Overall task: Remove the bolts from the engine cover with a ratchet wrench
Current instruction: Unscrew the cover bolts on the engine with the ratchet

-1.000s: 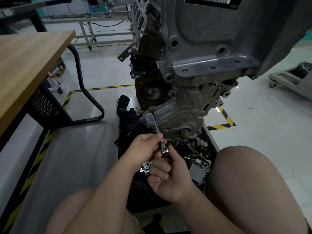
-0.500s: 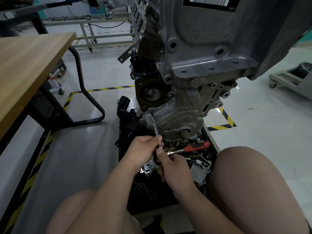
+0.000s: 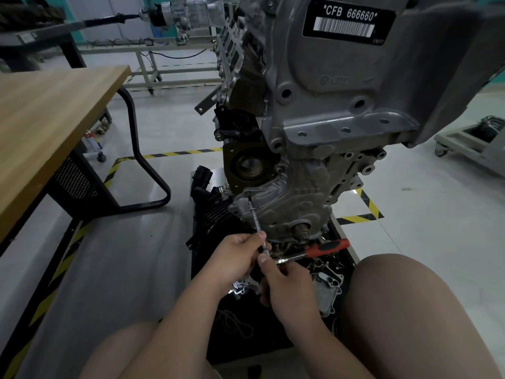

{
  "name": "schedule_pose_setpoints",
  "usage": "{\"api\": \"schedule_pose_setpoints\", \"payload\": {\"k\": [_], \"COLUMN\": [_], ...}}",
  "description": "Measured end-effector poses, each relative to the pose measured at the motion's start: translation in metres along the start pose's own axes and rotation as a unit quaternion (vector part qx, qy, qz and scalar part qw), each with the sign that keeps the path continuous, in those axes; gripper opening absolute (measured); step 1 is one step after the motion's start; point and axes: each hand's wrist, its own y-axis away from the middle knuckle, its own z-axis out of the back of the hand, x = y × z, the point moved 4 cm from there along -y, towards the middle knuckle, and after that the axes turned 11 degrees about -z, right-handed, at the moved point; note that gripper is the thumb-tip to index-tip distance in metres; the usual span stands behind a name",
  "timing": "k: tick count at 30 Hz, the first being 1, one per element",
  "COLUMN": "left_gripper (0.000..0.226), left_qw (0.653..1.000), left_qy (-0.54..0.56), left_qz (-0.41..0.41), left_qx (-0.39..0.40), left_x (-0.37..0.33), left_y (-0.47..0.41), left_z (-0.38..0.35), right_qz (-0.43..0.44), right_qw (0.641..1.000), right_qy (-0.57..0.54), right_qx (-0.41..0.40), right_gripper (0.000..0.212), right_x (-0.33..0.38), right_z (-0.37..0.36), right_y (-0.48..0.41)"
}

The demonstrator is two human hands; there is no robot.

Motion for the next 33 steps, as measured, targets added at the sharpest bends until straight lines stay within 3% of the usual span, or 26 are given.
{"api": "schedule_pose_setpoints", "payload": {"k": [3,6,9,12,16,20,27,30,33], "left_gripper": [0.038,0.037,0.033,0.032,0.032,0.031,0.031,0.032,0.03], "left_qw": [1.0,1.0,0.999,1.0,1.0,1.0,1.0,0.999,0.999], "left_qy": [-0.003,-0.003,0.008,0.01,0.015,0.017,0.018,0.014,0.011], "left_qz": [0.011,0.015,0.006,-0.003,-0.015,-0.024,-0.023,-0.029,-0.033], "left_qx": [0.02,0.026,0.033,0.026,0.009,0.001,-0.008,-0.014,-0.024], "left_x": [0.001,0.001,-0.001,-0.002,-0.002,-0.003,-0.005,-0.004,-0.005], "left_y": [0.0,0.0,0.0,0.001,0.002,0.003,0.004,0.005,0.005], "left_z": [-0.001,-0.003,-0.004,-0.005,-0.004,-0.003,-0.002,-0.002,-0.001], "right_qz": [-0.036,-0.127,-0.245,-0.294,-0.304,-0.292,-0.203,-0.131,-0.053], "right_qw": [0.999,0.981,0.91,0.842,0.812,0.834,0.932,0.977,0.998], "right_qy": [-0.035,-0.123,-0.292,-0.389,-0.429,-0.398,-0.26,-0.142,-0.024], "right_qx": [0.017,0.08,0.164,0.23,0.253,0.245,0.151,0.092,0.029], "right_gripper": [0.046,0.055,0.053,0.05,0.049,0.048,0.047,0.054,0.05], "right_x": [-0.001,-0.002,-0.005,-0.005,-0.004,-0.005,-0.011,-0.009,-0.003], "right_z": [-0.004,-0.013,-0.019,-0.024,-0.028,-0.028,-0.021,-0.014,-0.006], "right_y": [0.002,0.003,0.004,0.007,0.009,0.006,0.0,-0.002,-0.001]}}
